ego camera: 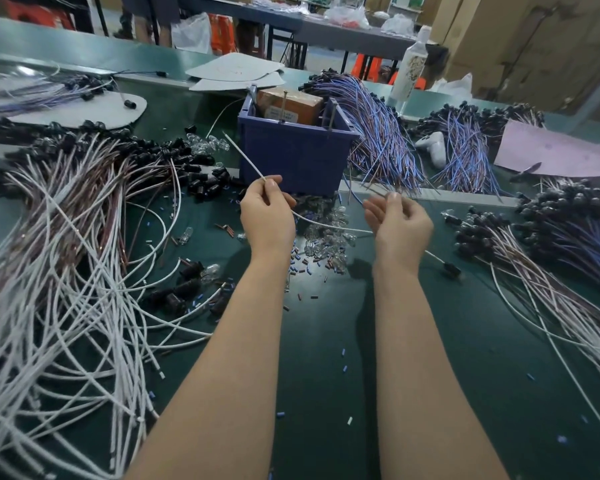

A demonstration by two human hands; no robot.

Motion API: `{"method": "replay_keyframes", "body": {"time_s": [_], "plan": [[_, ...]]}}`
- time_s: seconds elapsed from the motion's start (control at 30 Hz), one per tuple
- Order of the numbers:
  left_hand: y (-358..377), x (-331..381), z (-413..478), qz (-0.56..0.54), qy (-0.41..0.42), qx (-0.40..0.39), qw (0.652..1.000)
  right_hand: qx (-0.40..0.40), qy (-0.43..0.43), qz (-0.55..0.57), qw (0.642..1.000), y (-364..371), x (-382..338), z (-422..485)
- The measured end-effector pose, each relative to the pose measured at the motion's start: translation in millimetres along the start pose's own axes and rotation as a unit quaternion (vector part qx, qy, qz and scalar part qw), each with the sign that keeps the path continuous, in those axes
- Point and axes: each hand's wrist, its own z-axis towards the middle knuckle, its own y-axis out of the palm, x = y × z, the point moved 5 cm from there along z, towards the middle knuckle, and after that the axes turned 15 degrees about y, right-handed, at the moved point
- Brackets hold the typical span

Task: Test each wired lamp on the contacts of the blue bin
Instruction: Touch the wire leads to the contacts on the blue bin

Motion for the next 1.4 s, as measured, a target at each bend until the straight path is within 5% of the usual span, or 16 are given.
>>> {"method": "replay_keyframes", "body": {"time_s": [0.1,0.27,0.53,1.4], "plan": [[-4.0,6.3,0.0,0.000,0.022,0.038,0.999,-0.027,-0.056,-0.173,0.983,11.4,-4.1,-5.2],[-7.1,22.0,6.1,0.060,0.093,0.057,0.992,0.105,-0.199,-0.383,0.896,15.8,-18.9,-12.4],[9.8,27.7,21.3,0.102,0.092,0.034,0.990,0.048,-0.172,-0.297,0.938,51.3,-14.6,-1.3],[22.6,12.4,25.5,0.082,0.068,-0.068,0.992,-0.040,-0.177,-0.260,0.948,76.2,-10.9,0.2]]}}
